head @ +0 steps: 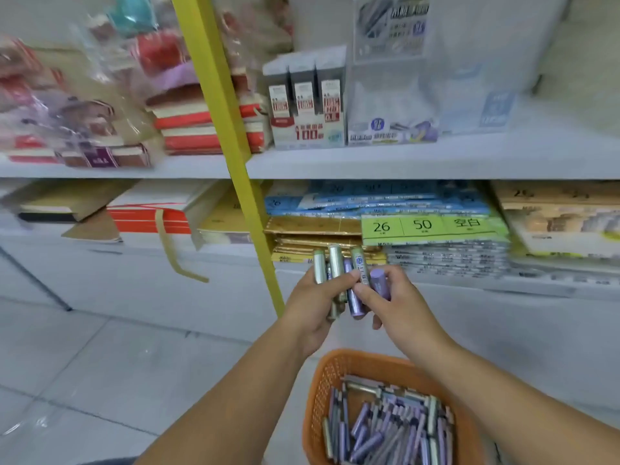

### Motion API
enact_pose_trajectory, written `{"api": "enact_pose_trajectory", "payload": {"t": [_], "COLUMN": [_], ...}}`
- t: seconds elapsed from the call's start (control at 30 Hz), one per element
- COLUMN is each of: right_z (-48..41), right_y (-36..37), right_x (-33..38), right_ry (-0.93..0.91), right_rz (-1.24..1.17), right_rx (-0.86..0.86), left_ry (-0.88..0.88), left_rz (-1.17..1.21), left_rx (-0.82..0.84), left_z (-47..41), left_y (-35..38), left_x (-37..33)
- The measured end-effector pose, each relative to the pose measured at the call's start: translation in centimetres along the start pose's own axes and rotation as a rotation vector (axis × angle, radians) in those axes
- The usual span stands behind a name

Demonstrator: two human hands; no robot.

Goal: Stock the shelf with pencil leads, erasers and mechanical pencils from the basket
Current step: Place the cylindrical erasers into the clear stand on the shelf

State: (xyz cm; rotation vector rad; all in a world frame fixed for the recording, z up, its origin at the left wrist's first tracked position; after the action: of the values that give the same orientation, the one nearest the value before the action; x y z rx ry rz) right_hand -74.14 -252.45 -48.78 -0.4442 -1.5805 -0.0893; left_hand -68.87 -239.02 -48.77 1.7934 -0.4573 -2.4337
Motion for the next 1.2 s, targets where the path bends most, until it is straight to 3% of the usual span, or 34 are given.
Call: {"api": "enact_pose_trajectory", "payload": {"t": [0.27, 0.43, 0.83, 1.07, 1.2], "right_z": [-1.2, -2.9, -8.8, -13.4, -16.7], "right_y": [-3.5, -4.5, -6.1, -9.5, -9.1], "right_x": [12.0, 13.5, 15.4, 20.6, 22.0], "right_ry": [-0.225, -0.311, -0.267, -0.527, -0.571], "right_rz": [0.065, 0.189, 0.324, 0.268, 0.421], "right_rx": [0.082, 0.057, 0.101, -0.166, -0.170], "left_ry": [0.305, 0.314, 0.356, 0.422, 0.434], "left_rz": [-0.098, 0.006, 0.140, 0.157, 0.169], "left_rx": [0.072, 0.065, -0.117, -0.153, -0.156], "left_z": [3.1, 2.2, -1.9, -3.4, -4.3], "left_y": [2.8, 3.9, 5.3, 5.2, 5.3], "left_x": [-11.4, -12.2, -14.1, -15.3, -15.5]}}
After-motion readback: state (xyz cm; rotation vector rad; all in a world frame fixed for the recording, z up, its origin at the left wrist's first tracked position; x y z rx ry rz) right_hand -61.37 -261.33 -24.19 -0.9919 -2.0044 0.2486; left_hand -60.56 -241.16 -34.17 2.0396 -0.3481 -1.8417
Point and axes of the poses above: each hand's wrist, its own z-axis away from the middle knuckle, its own y-axis out of the palm, x = y × z, the point moved 1 cm from there along -z, towards the middle knuckle, and after that the axes turned 9 degrees about -x, right-handed, at the moved point
